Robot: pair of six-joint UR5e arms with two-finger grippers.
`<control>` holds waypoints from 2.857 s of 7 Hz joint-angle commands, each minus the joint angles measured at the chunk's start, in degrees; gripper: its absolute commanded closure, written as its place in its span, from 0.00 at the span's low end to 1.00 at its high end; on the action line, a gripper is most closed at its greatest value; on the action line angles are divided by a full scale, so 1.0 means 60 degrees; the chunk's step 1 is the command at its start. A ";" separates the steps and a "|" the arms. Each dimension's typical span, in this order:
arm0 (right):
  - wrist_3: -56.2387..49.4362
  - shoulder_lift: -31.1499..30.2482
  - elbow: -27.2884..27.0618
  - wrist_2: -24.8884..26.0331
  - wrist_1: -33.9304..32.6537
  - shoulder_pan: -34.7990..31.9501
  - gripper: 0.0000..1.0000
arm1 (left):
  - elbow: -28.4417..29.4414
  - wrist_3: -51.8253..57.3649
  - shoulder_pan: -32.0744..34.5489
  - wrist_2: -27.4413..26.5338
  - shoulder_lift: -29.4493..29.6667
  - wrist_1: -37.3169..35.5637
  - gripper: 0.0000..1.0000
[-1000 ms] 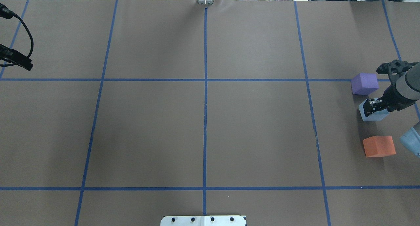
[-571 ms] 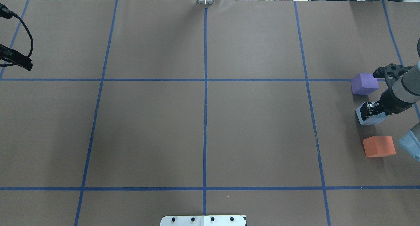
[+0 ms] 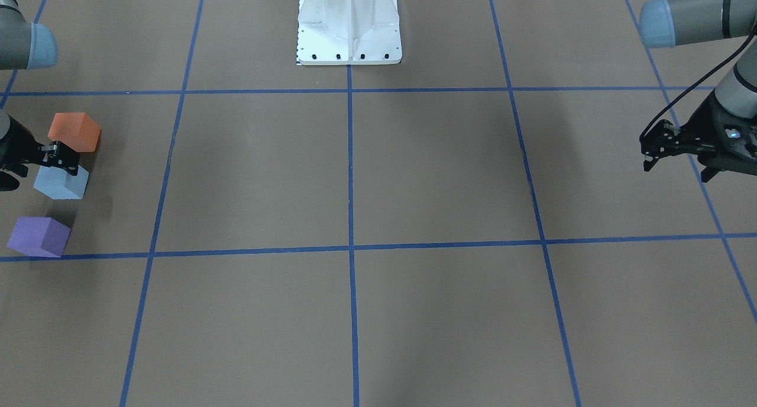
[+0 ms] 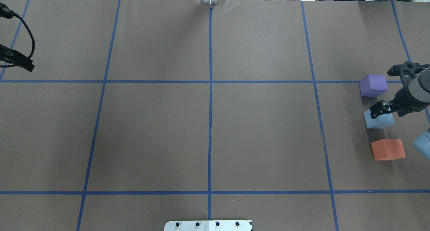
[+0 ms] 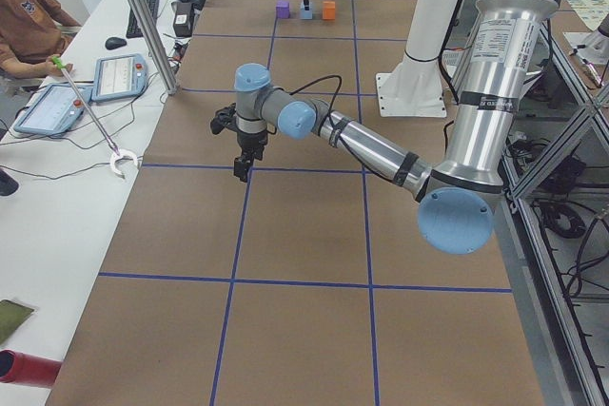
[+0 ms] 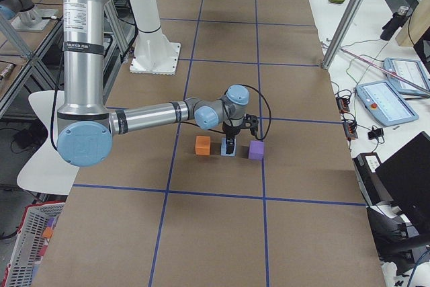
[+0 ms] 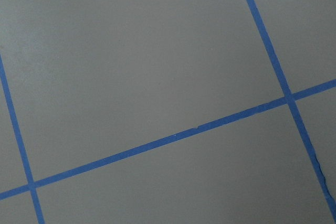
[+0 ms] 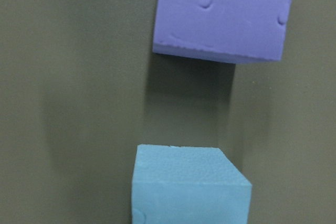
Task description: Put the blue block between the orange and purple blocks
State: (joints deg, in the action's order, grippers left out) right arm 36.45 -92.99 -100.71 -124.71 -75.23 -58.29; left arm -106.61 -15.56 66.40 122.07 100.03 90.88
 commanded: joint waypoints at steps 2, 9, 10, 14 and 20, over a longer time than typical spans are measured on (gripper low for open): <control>-0.1904 -0.0277 -0.0529 -0.1152 -0.0104 -0.2404 0.00 | -0.0073 0.0103 0.0285 0.0104 -0.0016 -0.0015 0.00; -0.6499 -0.1259 -0.0237 -0.2464 -0.1877 -0.5886 0.00 | 0.1625 0.5201 0.4208 0.2238 -0.1989 0.0130 0.00; -0.6398 -0.1260 -0.0193 -0.2419 -0.1848 -0.5886 0.00 | 0.2119 0.5201 0.4182 0.1953 -0.2154 0.0494 0.00; -0.6368 -0.1406 0.0027 -0.2506 -0.1979 -0.5886 0.00 | 0.2549 0.4181 0.4080 0.1701 -0.1731 0.0659 0.00; -0.5240 -0.0893 0.0027 -0.2096 -0.1906 -0.5330 0.00 | 0.2563 0.4190 0.3992 0.1437 -0.1803 0.0645 0.00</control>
State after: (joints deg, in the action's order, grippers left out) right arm 3.84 -98.78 -100.78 -137.31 -86.81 -90.96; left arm -91.47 9.57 90.36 130.71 89.32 94.82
